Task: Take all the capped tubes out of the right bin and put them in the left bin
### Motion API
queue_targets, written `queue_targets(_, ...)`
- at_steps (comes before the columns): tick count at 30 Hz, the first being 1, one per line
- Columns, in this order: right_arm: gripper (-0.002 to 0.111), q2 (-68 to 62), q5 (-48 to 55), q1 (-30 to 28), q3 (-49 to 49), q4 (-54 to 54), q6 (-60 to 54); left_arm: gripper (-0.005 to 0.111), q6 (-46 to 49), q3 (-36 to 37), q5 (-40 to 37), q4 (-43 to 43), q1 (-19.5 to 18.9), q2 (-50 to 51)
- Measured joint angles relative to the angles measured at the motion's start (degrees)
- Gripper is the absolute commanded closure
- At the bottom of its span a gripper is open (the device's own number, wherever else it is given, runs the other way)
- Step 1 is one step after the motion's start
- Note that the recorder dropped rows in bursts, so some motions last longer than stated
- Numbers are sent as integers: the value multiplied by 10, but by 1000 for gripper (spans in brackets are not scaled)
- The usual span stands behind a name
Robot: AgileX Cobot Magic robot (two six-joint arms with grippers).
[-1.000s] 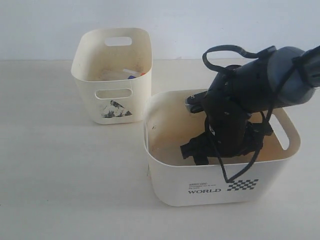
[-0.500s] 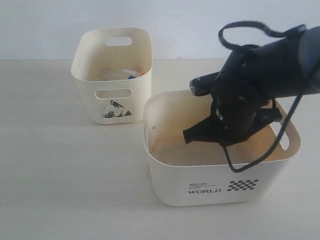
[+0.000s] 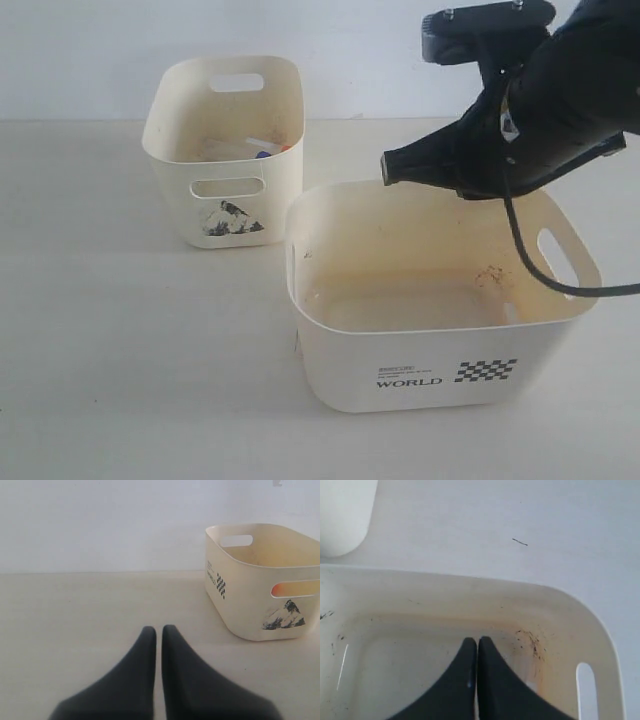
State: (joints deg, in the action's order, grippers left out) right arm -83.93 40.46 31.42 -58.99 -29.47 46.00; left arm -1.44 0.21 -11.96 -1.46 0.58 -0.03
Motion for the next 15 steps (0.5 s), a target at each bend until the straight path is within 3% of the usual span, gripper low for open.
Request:
queue_targets(3,86,-9,8,0,0,4,0,102,0,0,0,0,0,0)
queue_targets(8,27,-59,31,0,0,30,-3,102,0,0,0,0,0,0)
queue_targets(10,21,-80,32,0,1,45,-14,102,0,0,0,0,0,0)
queue_targets(15,27,-134,32,0,1,62,-24,102,0,0,0,0,0,0)
